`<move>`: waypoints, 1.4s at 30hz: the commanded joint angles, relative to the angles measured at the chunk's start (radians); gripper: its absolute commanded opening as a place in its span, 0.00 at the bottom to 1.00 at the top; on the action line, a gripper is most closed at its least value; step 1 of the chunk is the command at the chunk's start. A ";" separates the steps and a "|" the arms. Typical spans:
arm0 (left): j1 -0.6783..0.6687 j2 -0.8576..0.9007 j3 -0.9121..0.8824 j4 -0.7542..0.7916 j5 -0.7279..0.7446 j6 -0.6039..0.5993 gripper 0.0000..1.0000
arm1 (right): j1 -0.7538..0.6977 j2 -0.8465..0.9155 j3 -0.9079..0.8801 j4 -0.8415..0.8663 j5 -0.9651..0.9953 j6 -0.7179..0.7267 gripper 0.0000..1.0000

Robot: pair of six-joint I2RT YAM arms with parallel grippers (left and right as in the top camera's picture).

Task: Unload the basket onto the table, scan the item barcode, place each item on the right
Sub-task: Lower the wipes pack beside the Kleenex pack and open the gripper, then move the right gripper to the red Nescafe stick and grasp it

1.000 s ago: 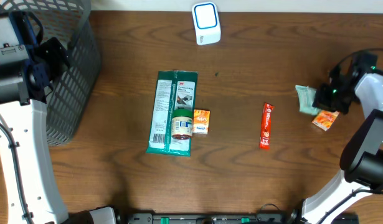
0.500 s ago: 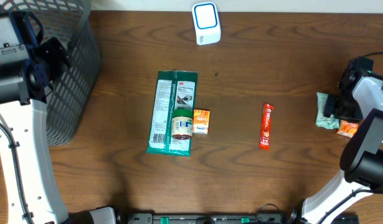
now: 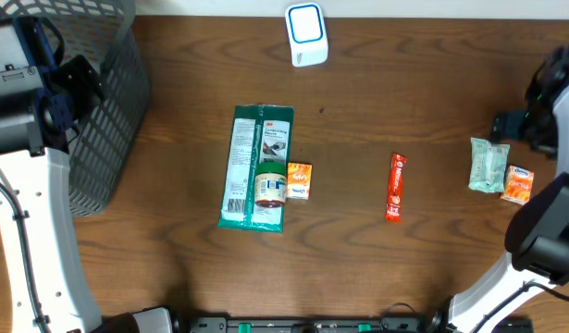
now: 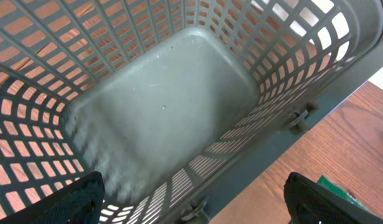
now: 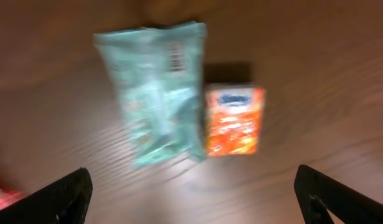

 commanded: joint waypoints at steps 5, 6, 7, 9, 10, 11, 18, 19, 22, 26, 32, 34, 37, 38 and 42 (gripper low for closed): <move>0.005 -0.001 0.006 -0.001 -0.013 0.010 0.92 | 0.012 -0.006 0.111 -0.184 -0.510 0.007 0.86; 0.005 -0.001 0.006 0.000 -0.013 0.010 0.92 | 0.019 -0.006 0.098 -0.190 -0.525 0.007 0.84; 0.005 -0.001 0.006 0.000 -0.013 0.010 0.92 | 0.027 -0.007 0.087 -0.192 -0.524 0.007 0.81; 0.005 -0.001 0.006 0.000 -0.013 0.010 0.92 | 0.048 -0.006 0.060 -0.189 -0.521 0.007 0.73; 0.005 -0.001 0.006 0.000 -0.013 0.010 0.92 | 0.062 -0.006 0.040 -0.185 -0.521 0.007 0.70; 0.005 -0.001 0.006 -0.001 -0.013 0.010 0.92 | 0.076 -0.006 0.022 -0.182 -0.521 0.007 0.66; 0.005 -0.001 0.006 0.000 -0.013 0.010 0.92 | 0.214 -0.006 -0.191 -0.050 -0.521 0.026 0.42; 0.005 -0.001 0.006 0.000 -0.013 0.010 0.92 | 0.237 -0.006 -0.230 -0.017 -0.520 0.039 0.43; 0.005 -0.001 0.006 0.000 -0.013 0.010 0.92 | 0.304 -0.006 -0.328 0.075 -0.518 0.063 0.49; 0.005 -0.001 0.006 -0.001 -0.013 0.010 0.93 | 0.414 -0.006 -0.437 0.188 -0.375 0.163 0.52; 0.005 -0.001 0.006 0.000 -0.013 0.010 0.93 | 0.570 -0.006 -0.552 0.373 -0.151 0.221 0.46; 0.005 -0.001 0.006 -0.001 -0.013 0.010 0.92 | 0.608 -0.006 -0.583 0.428 -0.146 0.221 0.41; 0.005 -0.001 0.006 -0.001 -0.013 0.010 0.92 | 0.660 -0.006 -0.608 0.496 -0.159 0.253 0.13; 0.005 -0.001 0.006 0.000 -0.013 0.010 0.92 | 0.674 -0.006 -0.608 0.515 -0.185 0.254 0.01; 0.005 -0.001 0.006 0.000 -0.013 0.010 0.92 | 0.709 -0.014 -0.587 0.578 -0.385 0.207 0.01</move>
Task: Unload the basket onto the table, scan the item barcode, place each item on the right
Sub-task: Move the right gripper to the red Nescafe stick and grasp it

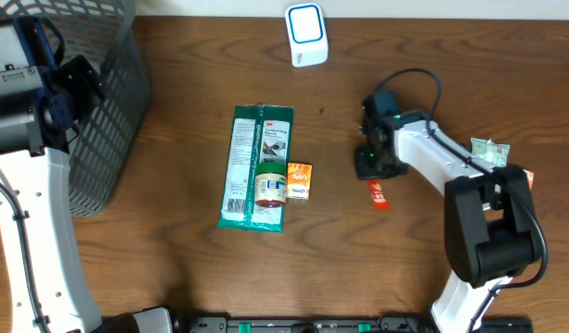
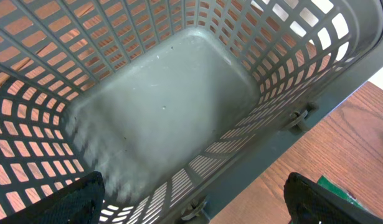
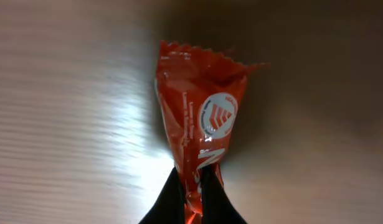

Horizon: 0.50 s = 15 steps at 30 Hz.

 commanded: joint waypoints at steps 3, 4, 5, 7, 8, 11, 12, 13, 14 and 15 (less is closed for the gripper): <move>0.005 -0.001 0.006 -0.001 -0.013 0.010 0.93 | 0.032 0.022 0.028 0.031 -0.380 -0.061 0.01; 0.005 -0.001 0.006 -0.001 -0.013 0.010 0.92 | 0.021 0.012 0.045 0.028 -0.463 -0.077 0.01; 0.005 -0.001 0.006 0.000 -0.013 0.010 0.93 | 0.011 0.002 0.054 0.030 -0.536 -0.093 0.01; 0.005 -0.001 0.006 0.000 -0.013 0.010 0.92 | -0.023 -0.025 0.060 0.047 -0.706 -0.122 0.01; 0.005 -0.001 0.006 -0.001 -0.013 0.010 0.93 | -0.038 -0.034 0.060 0.053 -0.755 -0.121 0.01; 0.005 -0.001 0.006 0.000 -0.013 0.010 0.92 | -0.088 -0.040 0.060 0.060 -0.831 -0.122 0.01; 0.005 -0.001 0.006 0.000 -0.013 0.010 0.93 | -0.103 -0.039 0.055 0.063 -0.833 -0.124 0.01; 0.005 -0.001 0.006 -0.001 -0.013 0.010 0.92 | -0.116 -0.037 0.043 0.078 -0.833 -0.126 0.01; 0.005 -0.001 0.006 0.000 -0.013 0.010 0.92 | -0.129 -0.037 0.025 0.101 -0.833 -0.126 0.01; 0.005 -0.001 0.006 -0.001 -0.013 0.010 0.92 | -0.138 -0.037 0.006 0.127 -0.834 -0.130 0.01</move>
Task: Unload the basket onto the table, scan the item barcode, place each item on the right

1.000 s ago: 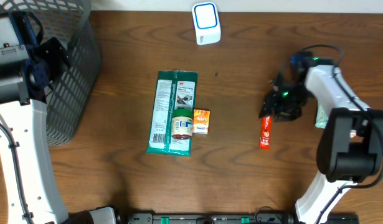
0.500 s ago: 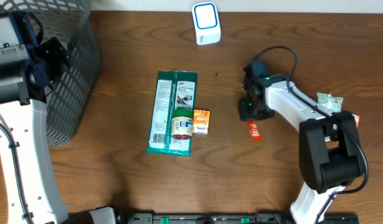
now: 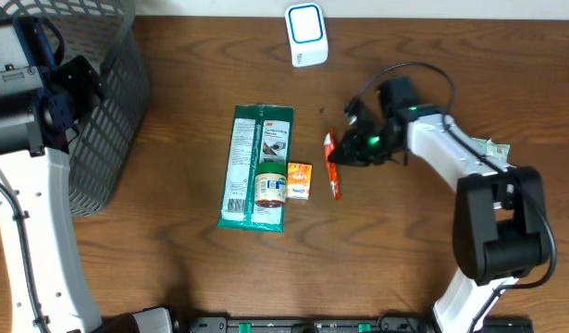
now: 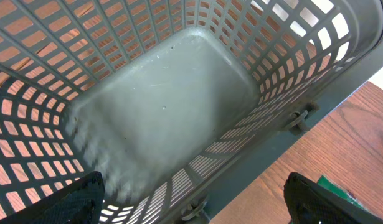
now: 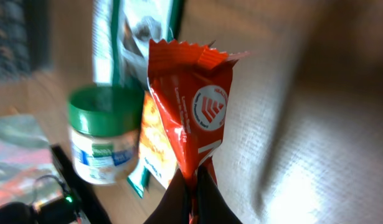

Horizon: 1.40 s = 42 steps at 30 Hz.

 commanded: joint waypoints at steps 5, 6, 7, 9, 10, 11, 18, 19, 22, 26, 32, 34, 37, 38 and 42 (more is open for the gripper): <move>0.005 -0.001 0.006 0.000 -0.013 0.010 0.93 | -0.057 -0.026 -0.175 0.295 -0.174 -0.023 0.01; 0.005 -0.001 0.006 0.000 -0.013 0.010 0.92 | -0.061 -0.026 -0.202 0.347 -0.195 -0.003 0.01; 0.005 -0.001 0.006 -0.001 -0.013 0.010 0.92 | -0.064 -0.026 -0.235 0.410 -0.215 0.023 0.01; 0.005 -0.001 0.006 0.000 -0.013 0.010 0.92 | -0.069 -0.026 -0.298 0.521 -0.220 0.060 0.01; 0.005 -0.001 0.006 0.000 -0.013 0.010 0.93 | -0.073 -0.026 -0.319 0.551 -0.211 0.065 0.01; 0.005 -0.001 0.006 0.000 -0.013 0.010 0.92 | -0.077 -0.026 -0.332 0.567 -0.202 0.065 0.01; 0.005 -0.001 0.006 0.000 -0.013 0.010 0.92 | -0.155 -0.027 -0.348 0.565 -0.181 0.060 0.01; 0.005 -0.001 0.006 -0.001 -0.013 0.010 0.93 | -0.169 -0.027 -0.348 0.558 -0.181 0.055 0.01; 0.005 -0.001 0.006 -0.001 -0.013 0.010 0.93 | -0.203 -0.027 -0.348 0.529 -0.167 0.029 0.02; 0.005 -0.001 0.006 -0.001 -0.013 0.010 0.93 | -0.216 -0.027 -0.348 0.458 0.031 0.027 0.11; 0.005 -0.001 0.006 -0.001 -0.013 0.010 0.92 | -0.220 -0.027 -0.348 0.411 0.212 0.008 0.06; 0.005 -0.001 0.006 -0.001 -0.013 0.010 0.93 | -0.229 -0.027 -0.348 0.406 0.211 0.009 0.08; 0.005 -0.001 0.006 0.000 -0.013 0.010 0.93 | -0.237 -0.027 -0.340 0.395 0.207 0.013 0.11; 0.005 -0.001 0.006 0.000 -0.013 0.010 0.93 | -0.238 -0.027 -0.332 0.383 0.200 0.019 0.15; 0.005 -0.001 0.006 0.000 -0.013 0.010 0.92 | -0.222 -0.030 -0.259 0.253 0.105 0.032 0.23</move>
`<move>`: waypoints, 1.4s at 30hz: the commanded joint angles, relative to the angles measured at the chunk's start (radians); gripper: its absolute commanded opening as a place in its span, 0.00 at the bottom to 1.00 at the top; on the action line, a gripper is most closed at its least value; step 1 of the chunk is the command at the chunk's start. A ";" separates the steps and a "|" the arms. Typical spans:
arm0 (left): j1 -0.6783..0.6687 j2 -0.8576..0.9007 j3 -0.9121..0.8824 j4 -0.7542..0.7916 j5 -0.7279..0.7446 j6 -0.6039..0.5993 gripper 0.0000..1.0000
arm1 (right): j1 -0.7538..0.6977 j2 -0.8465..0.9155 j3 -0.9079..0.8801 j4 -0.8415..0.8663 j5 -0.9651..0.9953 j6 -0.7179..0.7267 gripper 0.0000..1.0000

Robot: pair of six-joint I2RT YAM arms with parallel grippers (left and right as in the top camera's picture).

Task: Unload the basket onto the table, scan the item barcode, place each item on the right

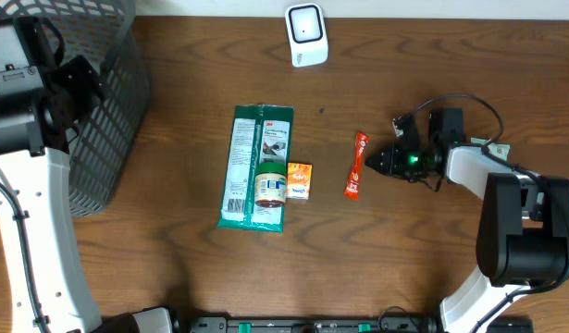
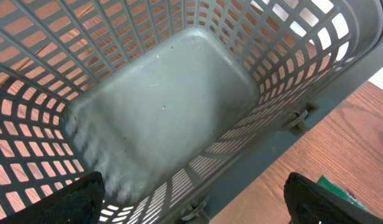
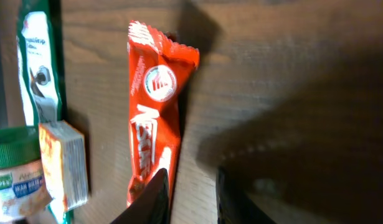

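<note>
A red Nestle stick packet [image 1: 356, 166] lies flat on the wooden table, right of centre; in the right wrist view the packet [image 3: 155, 124] shows its logo side. My right gripper [image 1: 380, 161] sits low just to the right of it, open [image 3: 190, 182], with bare wood between its fingers and the packet's end against the left finger [image 3: 155, 198]. The white scanner [image 1: 304, 34] stands at the table's back edge. My left gripper [image 2: 197, 202] hangs wide open over the grey basket [image 2: 160, 106], holding nothing.
A long green packet [image 1: 256, 165], a green-lidded jar [image 1: 270, 186] and a small orange box [image 1: 299, 180] lie left of the stick. A mint-green pouch [image 1: 493, 145] shows behind the right arm. The basket [image 1: 108, 102] fills the table's left end.
The right gripper was shut on the red stick, held tilted beside the orange box. Now the stick lies flat a little further right, and the gripper is open just right of it.
At first the stick lay right of centre while my right gripper was open over the pouch and box at the far right. Then it was shut on the stick, then held it raised near the orange box. Now the stick is let go on the table. The left arm stayed still.
</note>
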 commanded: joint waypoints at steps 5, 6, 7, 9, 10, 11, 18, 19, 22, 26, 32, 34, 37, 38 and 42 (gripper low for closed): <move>0.005 -0.001 0.006 0.000 -0.013 0.010 0.92 | 0.087 -0.047 0.135 -0.248 0.104 0.006 0.36; 0.005 -0.001 0.006 0.000 -0.013 0.010 0.92 | 0.116 -0.065 0.149 -0.271 0.147 0.025 0.38; 0.005 -0.001 0.006 -0.001 -0.013 0.010 0.93 | 0.142 -0.082 0.157 -0.288 0.194 0.049 0.40; 0.005 -0.001 0.006 0.000 -0.013 0.010 0.93 | 0.205 -0.117 0.159 -0.309 0.306 0.105 0.43; 0.005 -0.001 0.006 -0.001 -0.013 0.010 0.93 | 0.238 -0.128 0.159 -0.314 0.365 0.130 0.43; 0.005 -0.001 0.006 0.000 -0.013 0.010 0.92 | 0.273 -0.132 0.159 -0.320 0.426 0.156 0.43; 0.005 -0.001 0.006 0.000 -0.013 0.010 0.92 | 0.479 -0.099 0.142 -0.350 0.818 0.339 0.45; 0.005 -0.001 0.006 0.000 -0.013 0.010 0.93 | 0.500 -0.088 0.141 -0.350 0.856 0.356 0.45; 0.005 -0.001 0.006 0.000 -0.013 0.010 0.93 | 0.560 -0.053 0.140 -0.346 0.956 0.399 0.43; 0.005 -0.001 0.006 0.000 -0.013 0.010 0.93 | 0.596 -0.018 0.140 -0.328 0.982 0.406 0.38; 0.005 -0.001 0.006 0.000 -0.013 0.010 0.92 | 0.588 0.012 0.139 -0.323 0.983 0.422 0.34; 0.005 -0.001 0.006 0.000 -0.013 0.010 0.92 | 0.586 0.017 0.139 -0.323 0.983 0.422 0.30; 0.005 -0.001 0.006 0.000 -0.013 0.010 0.93 | 0.586 0.021 0.137 -0.326 0.982 0.422 0.22; 0.005 -0.001 0.006 0.000 -0.013 0.010 0.92 | 0.586 0.022 0.136 -0.327 0.978 0.422 0.18; 0.005 -0.001 0.006 0.000 -0.013 0.010 0.92 | 0.584 0.017 0.137 -0.315 0.932 0.420 0.01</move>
